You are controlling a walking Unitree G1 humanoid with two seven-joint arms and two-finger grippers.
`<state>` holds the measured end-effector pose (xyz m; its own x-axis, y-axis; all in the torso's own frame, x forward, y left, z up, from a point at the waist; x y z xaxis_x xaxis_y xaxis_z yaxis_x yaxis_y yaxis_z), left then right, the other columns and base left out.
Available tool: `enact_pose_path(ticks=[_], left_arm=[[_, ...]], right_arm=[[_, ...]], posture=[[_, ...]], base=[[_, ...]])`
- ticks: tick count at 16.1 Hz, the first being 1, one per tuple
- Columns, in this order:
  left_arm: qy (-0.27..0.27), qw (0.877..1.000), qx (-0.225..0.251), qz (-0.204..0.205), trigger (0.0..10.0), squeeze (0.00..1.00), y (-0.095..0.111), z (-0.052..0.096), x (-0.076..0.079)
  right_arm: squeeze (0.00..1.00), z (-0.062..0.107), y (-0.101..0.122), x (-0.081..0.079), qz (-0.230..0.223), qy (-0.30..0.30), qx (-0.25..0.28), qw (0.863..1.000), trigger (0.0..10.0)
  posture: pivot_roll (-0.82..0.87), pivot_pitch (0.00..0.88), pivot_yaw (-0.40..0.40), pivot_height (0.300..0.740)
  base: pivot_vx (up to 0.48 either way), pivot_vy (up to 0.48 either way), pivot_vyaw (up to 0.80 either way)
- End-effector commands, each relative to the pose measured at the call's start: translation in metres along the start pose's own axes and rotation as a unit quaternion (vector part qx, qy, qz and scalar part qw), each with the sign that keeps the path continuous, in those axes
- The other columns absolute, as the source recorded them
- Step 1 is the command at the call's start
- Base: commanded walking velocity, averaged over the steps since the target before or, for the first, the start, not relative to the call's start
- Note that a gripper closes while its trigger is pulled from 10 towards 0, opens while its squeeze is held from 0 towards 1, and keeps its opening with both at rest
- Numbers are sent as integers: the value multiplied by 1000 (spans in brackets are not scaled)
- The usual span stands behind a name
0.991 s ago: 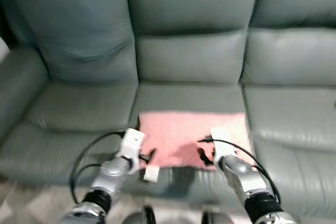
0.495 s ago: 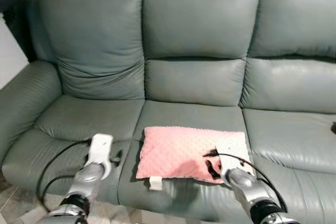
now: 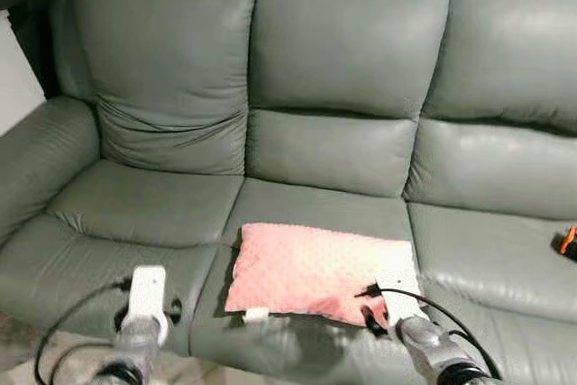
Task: Move the pillow to the sofa
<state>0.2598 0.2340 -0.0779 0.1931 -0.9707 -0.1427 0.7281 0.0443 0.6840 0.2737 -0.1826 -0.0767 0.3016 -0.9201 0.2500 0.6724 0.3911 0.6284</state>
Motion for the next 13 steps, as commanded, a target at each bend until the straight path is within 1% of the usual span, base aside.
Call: enact_pose_path(ticks=[1,2,3,4,5,7,9,10,11,12,13], left_arm=[[-7,1000,-21,16,10000,0,-12,2,7],[-13,999,-29,31,10000,0,-18,3,11],[-11,998,-35,56,10000,0,-21,3,12],[-7,997,-37,66,10000,0,-22,3,10],[-11,998,-41,43,10000,0,-26,4,9],[-10,998,-49,39,10000,0,-34,5,4],[-7,998,-52,24,10000,0,-36,6,-1],[-6,999,-50,18,10000,0,-35,6,-3],[-7,999,-38,9,10000,0,-29,4,-5],[-17,1000,0,9,10000,0,-3,1,-4],[-30,999,29,23,10000,0,19,-2,1]], right_arm=[[0,1,-9,4,19,5,-17,1000,10000],[0,2,-12,8,21,2,-20,1000,10000],[0,3,-16,14,30,-4,-25,999,10000],[0,5,-21,20,13,-14,-31,999,10000],[0,7,-27,24,1,-18,-36,999,10000],[0,7,-35,17,-2,-11,-47,999,10000],[0,7,-35,11,-16,-13,-50,999,10000],[0,6,-34,9,-12,-15,-50,999,10000],[0,5,-28,12,-12,-26,-39,999,10000],[0,3,-10,20,-39,-43,-6,998,10000],[0,3,1,28,-65,-49,25,996,10000]], posture=[[-133,0,-46,740],[-134,0,-52,740],[-132,0,-60,740],[-131,0,-63,740],[-130,0,-59,740],[-130,0,-50,740],[-132,0,-36,740],[-136,0,-30,740],[-140,0,-24,740],[-148,0,-16,740],[-151,0,-9,740]], base=[[0,0,0],[0,0,0],[0,0,0],[0,0,0],[0,0,0],[0,0,0],[0,0,0],[0,0,0],[0,0,0],[0,0,0],[0,0,0]])
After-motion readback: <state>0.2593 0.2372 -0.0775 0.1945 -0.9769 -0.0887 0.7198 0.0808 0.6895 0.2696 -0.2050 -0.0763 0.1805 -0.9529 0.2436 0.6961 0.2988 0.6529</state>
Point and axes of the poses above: a point about 5 cm out from each wrist's last joint towards the gripper, its own z axis pointing back from the gripper into the wrist, its own y axis along the axis of the wrist's last joint, x = y × z, the point moved 4 cm from there along -z, pointing out of the wrist towards the gripper, and after that the axes turned 4 degrees about z, right-handed, at the moved point
